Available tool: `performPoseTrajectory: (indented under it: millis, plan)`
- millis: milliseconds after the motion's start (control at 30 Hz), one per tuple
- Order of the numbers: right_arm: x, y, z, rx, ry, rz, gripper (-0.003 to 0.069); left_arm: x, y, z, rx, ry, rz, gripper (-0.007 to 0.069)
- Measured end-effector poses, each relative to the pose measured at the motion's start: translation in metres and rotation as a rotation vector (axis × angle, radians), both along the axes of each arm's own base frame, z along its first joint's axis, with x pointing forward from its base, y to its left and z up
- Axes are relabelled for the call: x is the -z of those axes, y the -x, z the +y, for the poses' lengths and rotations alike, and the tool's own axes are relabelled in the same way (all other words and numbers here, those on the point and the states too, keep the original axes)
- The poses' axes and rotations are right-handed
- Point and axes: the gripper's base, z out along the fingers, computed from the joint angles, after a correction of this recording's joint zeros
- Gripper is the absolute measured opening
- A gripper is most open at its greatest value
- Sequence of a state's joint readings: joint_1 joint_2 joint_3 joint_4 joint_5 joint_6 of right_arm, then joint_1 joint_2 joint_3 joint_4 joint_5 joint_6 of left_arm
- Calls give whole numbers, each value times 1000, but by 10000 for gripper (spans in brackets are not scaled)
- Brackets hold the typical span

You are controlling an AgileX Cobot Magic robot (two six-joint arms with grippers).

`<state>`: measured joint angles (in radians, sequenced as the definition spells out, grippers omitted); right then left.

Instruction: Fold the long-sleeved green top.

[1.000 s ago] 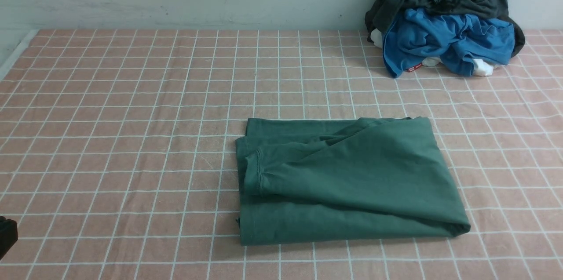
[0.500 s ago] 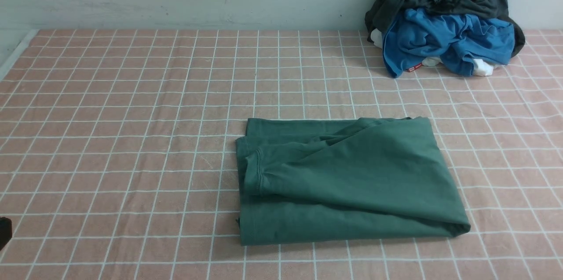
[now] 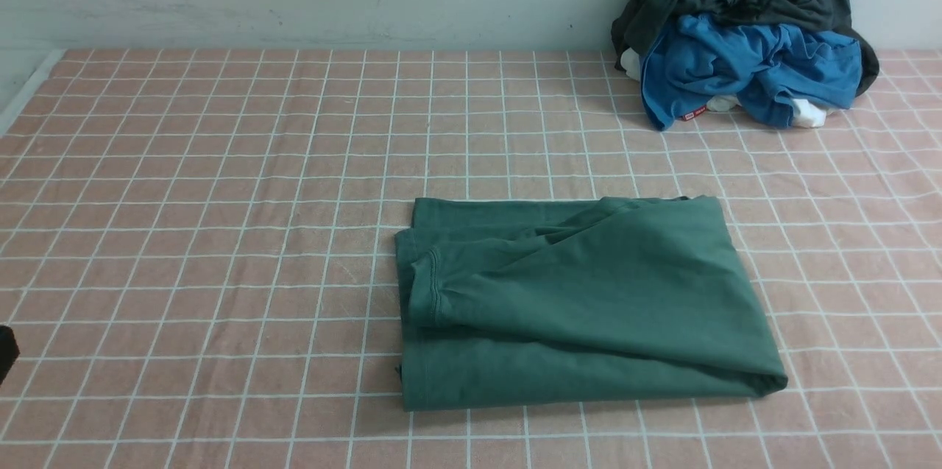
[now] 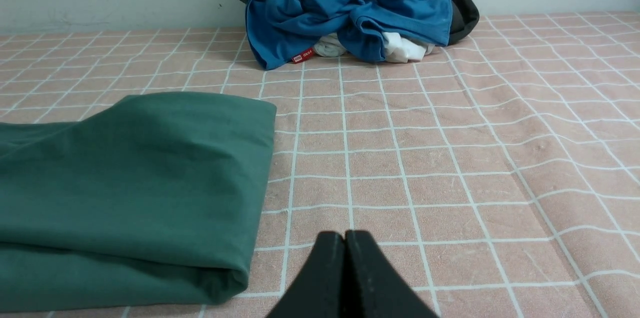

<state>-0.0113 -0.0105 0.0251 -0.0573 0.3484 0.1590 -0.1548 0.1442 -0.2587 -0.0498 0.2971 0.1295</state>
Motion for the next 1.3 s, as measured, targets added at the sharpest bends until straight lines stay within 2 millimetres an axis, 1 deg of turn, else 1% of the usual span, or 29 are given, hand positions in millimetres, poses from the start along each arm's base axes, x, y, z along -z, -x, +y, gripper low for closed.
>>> performPoseTrajectory:
  millis: [100,200,267,300,333,400,467,967,1133,1300]
  plan:
    - [0,0,0,0,0,0,-14,17,1,4,-75,27,11,-3]
    - [0,0,0,0,0,0,-14,41,4,7,-138,36,37,-3]
    - [0,0,0,0,0,0,-14,55,5,8,-157,36,63,-3]
    - [0,0,0,0,0,1,-14,57,5,8,-159,35,67,-3]
    - [0,0,0,0,0,1,-14,67,5,8,-163,33,102,-3]
    - [0,0,0,0,-1,2,-14,83,4,9,-166,28,155,-3]
    - [0,0,0,1,-3,4,-14,91,4,9,-167,18,190,-3]
    - [0,0,0,1,-2,5,-14,92,4,9,-172,12,194,-3]
    - [0,0,0,1,-2,5,-14,92,4,12,-218,13,194,-3]
    - [0,0,0,1,-2,5,-14,92,4,12,-228,14,194,-3]
